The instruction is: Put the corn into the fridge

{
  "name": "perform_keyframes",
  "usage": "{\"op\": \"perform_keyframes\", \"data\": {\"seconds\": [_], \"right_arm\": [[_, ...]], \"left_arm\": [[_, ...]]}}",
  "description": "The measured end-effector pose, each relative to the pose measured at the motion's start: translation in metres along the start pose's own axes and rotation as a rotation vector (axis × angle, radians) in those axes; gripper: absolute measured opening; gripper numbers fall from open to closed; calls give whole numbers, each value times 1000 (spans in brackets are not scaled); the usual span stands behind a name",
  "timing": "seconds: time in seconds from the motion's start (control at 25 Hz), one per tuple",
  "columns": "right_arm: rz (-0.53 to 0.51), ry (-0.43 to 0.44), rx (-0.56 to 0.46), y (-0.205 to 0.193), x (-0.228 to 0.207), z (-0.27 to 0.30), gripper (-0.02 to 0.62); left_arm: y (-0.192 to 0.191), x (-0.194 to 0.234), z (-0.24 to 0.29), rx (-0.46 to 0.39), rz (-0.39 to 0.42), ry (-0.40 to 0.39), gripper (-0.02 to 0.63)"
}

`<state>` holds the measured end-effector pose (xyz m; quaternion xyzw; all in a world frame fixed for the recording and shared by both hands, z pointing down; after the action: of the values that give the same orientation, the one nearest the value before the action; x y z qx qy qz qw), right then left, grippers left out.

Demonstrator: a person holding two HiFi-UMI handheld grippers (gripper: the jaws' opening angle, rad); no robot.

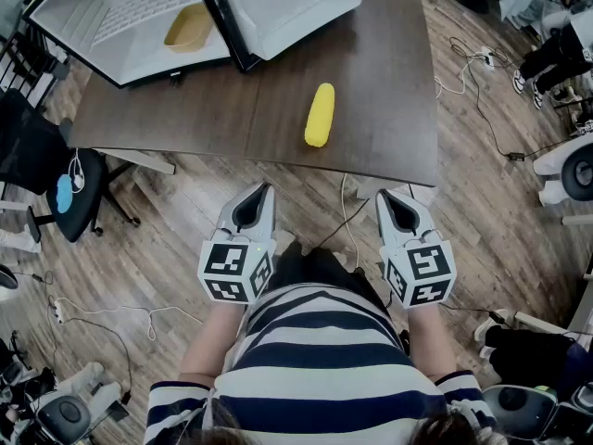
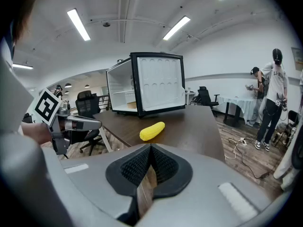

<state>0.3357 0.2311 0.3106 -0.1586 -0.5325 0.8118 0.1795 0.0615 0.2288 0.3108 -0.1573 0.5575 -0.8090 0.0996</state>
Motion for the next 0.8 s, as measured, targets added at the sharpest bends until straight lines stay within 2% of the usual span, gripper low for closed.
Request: {"op": "perform_keyframes", "data": {"seconds": [0.48,0.8], "right_arm": [[-6,48,-22,-14,-24,-28,-3],[17,84,-16,-20,-28,-21,-2]], "left_arm": [[-12,-48,-1,-1,-19,-14,0],[-14,-56,11,33,16,1,0]]}}
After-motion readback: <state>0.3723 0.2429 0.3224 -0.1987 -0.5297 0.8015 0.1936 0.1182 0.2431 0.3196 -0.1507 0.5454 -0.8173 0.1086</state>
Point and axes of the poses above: the fingertips, and each gripper's own axes: z forward along the fingers, x to its left, y out of its top, the point moved 10 cm from there along -z, backward along the fingers, and after that the axes turned 7 degrees about -x, right-handed, at the moved point
